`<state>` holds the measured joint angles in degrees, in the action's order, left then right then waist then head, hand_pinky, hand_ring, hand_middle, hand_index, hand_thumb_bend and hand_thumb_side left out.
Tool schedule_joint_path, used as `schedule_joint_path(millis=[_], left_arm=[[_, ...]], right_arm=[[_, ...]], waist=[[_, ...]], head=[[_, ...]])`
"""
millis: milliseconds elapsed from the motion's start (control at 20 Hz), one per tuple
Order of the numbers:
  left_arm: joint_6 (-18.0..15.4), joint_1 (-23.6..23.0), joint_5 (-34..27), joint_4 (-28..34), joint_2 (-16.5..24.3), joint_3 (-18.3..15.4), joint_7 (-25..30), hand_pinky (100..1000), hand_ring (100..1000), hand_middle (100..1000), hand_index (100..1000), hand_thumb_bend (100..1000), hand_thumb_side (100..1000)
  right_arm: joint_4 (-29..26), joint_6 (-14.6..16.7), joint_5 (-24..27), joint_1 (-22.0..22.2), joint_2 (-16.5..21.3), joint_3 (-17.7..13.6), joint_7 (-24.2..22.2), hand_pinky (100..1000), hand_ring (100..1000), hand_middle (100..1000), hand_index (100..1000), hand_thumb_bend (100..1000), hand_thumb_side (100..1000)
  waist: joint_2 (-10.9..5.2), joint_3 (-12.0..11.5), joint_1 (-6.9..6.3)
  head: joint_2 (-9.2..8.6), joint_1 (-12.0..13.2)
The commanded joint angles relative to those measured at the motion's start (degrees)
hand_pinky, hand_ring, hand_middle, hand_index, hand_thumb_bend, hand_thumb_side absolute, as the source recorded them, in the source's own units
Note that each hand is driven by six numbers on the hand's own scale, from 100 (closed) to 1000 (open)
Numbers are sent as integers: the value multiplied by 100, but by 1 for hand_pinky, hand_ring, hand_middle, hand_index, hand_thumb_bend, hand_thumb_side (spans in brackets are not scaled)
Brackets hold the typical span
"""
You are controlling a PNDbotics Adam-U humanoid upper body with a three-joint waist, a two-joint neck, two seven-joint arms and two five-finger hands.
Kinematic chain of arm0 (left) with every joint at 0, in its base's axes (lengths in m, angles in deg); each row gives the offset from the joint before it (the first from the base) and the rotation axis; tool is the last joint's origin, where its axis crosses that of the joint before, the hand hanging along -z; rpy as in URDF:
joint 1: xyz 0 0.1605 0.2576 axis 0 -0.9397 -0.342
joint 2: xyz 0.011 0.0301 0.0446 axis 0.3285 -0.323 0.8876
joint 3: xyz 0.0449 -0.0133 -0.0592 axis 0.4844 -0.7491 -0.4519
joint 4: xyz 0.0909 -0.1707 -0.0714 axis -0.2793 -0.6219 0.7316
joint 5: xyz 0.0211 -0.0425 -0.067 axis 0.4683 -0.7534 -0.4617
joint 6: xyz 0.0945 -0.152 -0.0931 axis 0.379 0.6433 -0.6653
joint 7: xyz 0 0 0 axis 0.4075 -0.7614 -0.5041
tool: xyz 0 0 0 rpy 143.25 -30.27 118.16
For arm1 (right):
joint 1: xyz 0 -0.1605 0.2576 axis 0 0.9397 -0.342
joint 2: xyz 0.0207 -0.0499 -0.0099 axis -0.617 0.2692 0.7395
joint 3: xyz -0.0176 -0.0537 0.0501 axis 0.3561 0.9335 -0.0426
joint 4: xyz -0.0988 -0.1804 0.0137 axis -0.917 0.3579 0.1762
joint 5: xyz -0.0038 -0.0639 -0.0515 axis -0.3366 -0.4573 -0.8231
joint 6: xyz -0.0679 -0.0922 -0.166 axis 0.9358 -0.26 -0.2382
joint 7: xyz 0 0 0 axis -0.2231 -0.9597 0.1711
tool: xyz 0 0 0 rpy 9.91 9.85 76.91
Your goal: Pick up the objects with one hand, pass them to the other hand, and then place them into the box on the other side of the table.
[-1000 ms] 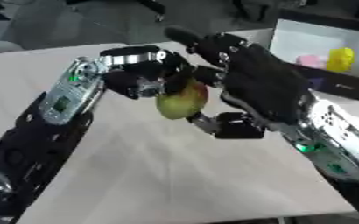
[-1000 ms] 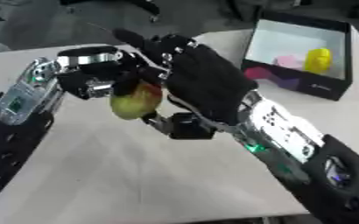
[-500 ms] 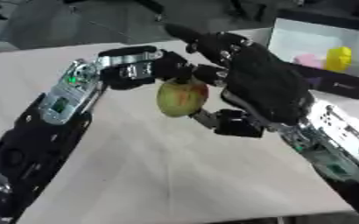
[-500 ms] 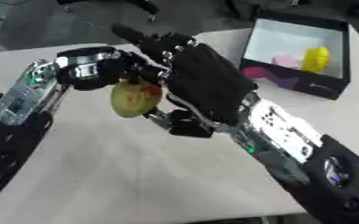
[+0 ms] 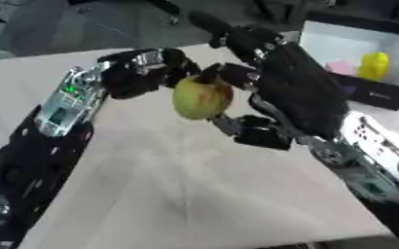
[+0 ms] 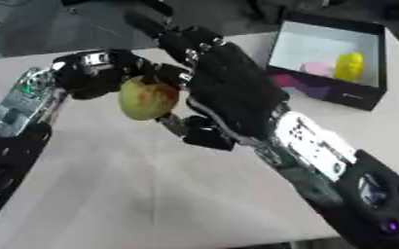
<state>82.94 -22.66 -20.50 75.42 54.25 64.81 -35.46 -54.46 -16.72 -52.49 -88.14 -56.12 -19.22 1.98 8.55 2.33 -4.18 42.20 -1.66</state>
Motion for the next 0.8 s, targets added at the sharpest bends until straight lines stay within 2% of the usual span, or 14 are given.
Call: schedule_joint_path(millis=[50, 250, 450, 550, 650, 800], left_arm=[[43, 111, 154, -32, 44, -167, -129, 731, 679, 690, 765, 100, 1000], [5, 149, 197, -110, 176, -345, -479, 727, 674, 685, 761, 100, 1000], [-452, 162, -165, 130, 759, -578, -879, 724, 670, 679, 761, 100, 1000], [-684, 46, -503, 346, 1156, -781, -1114, 724, 671, 680, 763, 100, 978], [-778, -124, -985, 656, 1474, -1034, -1378, 725, 672, 681, 763, 100, 960], [-816, -558, -1709, 1278, 1847, -1530, -1782, 724, 673, 679, 764, 100, 913]], right_arm=[[-91, -22, -5, -56, 93, -95, 122, 711, 742, 1000, 253, 100, 215], [-91, -131, -18, 40, 286, -185, 168, 709, 741, 1000, 256, 100, 214], [-91, -555, 7, 384, 791, -459, 135, 690, 731, 1000, 255, 100, 197], [-42, -975, 48, 696, 1160, -725, 91, 673, 727, 1000, 258, 100, 195], [210, -1457, 63, 998, 1474, -1035, 85, 667, 728, 1000, 260, 100, 197], [1036, -2280, 128, 1322, 1827, -1668, 312, 636, 721, 1000, 281, 100, 233]], waist=[[-70, 8, 26], [-80, 46, 35], [-112, 29, 8], [-141, -36, -25], [-162, -132, -52], [-142, -356, -86]], head=[[-72, -14], [-89, -72], [-88, -464], [-77, -778], [-76, -1049], [-148, -1450]])
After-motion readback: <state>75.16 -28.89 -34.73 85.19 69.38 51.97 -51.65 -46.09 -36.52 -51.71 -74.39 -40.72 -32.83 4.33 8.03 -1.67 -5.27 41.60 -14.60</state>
